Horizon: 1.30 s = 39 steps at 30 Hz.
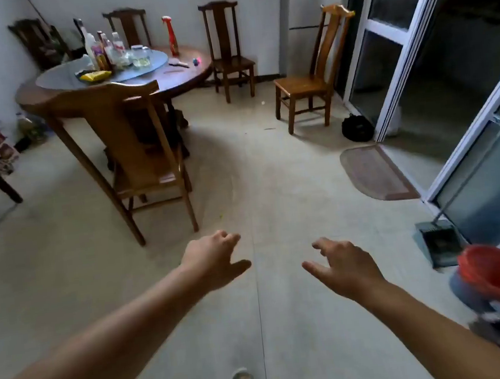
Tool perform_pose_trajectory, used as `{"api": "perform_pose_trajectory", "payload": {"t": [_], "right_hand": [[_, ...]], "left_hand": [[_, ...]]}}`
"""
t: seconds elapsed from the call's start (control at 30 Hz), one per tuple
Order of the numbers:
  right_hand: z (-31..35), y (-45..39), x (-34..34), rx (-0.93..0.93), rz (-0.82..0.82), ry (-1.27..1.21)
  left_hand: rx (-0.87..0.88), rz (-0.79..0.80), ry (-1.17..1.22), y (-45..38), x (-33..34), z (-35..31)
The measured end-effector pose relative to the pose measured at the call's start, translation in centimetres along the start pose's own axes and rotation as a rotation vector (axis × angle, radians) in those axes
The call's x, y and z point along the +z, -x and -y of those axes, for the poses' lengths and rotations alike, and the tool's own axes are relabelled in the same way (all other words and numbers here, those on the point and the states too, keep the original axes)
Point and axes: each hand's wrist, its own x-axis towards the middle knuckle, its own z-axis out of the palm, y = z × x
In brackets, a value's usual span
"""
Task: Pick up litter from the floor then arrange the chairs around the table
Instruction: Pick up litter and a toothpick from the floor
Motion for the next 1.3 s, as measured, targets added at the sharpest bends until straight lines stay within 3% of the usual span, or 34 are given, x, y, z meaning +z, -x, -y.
{"api": "perform_pose_trajectory", "payload": {"t": [0.2,0.43,0.63,0.87,1.07,1.3], "right_hand": [[0.2,-6.9,6.7,0.096,0.126,-0.071],[1.9,-21.6,7.0,0.227,0.218,-0.166],[0.2,-33.5,3.7,0.290,0.213,-0.169],[-6.1,-48.4,0.9,0.385,0.115,-0.246],[-12.5,-64.6,-3.2,0.397,0.148,-0.241],[-13.3,-83.9,-8.2,0.259,0.188,-0.237]], "left_hand": [[-0.155,0.167,0.090,-4.7,7.1,5.0],[-0.370,0.135,0.364,-16.2,7.8,13.3],[-0.291,0.170,0.328,-29.6,5.0,15.7],[-0.152,0.146,0.293,-47.9,2.3,12.4],[-0.201,0.198,0.268,-63.5,-1.0,10.8],[-0.314,0.078,0.322,-79.2,-6.7,13.7]]}}
